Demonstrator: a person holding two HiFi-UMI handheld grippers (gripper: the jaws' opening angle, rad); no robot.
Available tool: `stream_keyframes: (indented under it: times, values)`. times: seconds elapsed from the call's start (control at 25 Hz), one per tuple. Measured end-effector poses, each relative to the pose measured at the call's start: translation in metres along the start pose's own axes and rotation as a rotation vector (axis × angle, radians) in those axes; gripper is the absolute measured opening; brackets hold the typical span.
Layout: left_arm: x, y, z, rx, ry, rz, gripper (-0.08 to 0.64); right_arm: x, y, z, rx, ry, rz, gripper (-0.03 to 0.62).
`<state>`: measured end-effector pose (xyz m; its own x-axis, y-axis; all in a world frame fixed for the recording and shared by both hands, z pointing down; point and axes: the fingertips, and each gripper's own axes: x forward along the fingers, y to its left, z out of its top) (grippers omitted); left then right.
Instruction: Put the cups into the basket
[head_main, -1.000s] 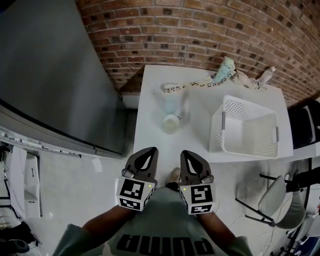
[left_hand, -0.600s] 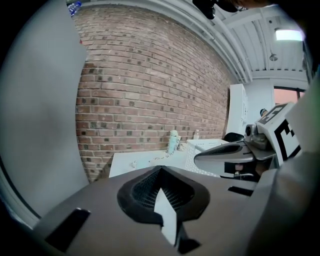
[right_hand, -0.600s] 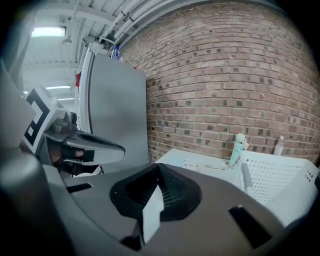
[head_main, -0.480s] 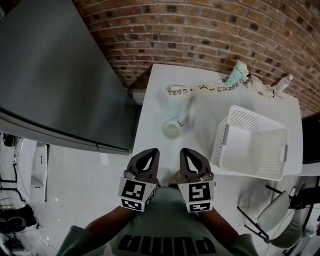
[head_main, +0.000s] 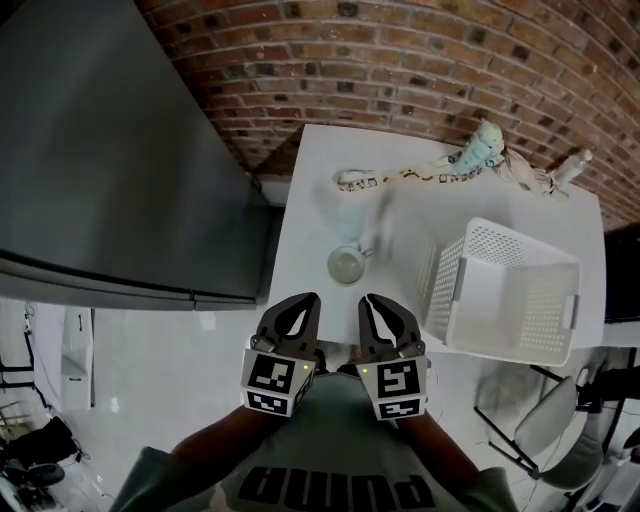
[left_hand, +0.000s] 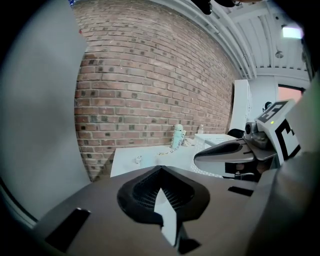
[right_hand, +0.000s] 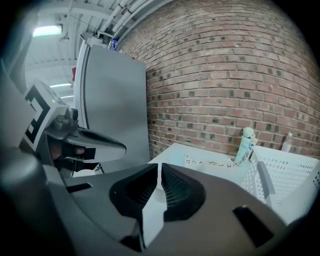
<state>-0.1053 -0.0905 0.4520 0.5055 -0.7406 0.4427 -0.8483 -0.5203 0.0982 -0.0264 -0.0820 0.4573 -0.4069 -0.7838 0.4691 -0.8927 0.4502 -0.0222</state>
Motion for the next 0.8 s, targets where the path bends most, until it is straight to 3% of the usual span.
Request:
stream_keyframes:
  times: [0.12, 0.2, 0.36, 0.8]
  values:
    - [0.007, 0.008, 0.002, 0.012, -0.001, -0.019, 0.003, 0.011, 0.001, 0.001, 0.004, 0.010, -0.013, 0.015]
    - [0.010, 0.013, 0.001, 0.016, 0.001, -0.028, 0.003, 0.019, 0.002, -0.001, 0.015, 0.021, -0.018, 0.127]
    - [0.016, 0.028, -0.003, 0.024, 0.011, -0.032, 0.003, 0.037, 0.005, -0.009, 0.022, 0.058, -0.020, 0.229]
    - [0.039, 0.060, -0.024, 0.046, 0.068, -0.024, 0.003, 0.084, -0.002, -0.037, 0.034, 0.163, -0.059, 0.339]
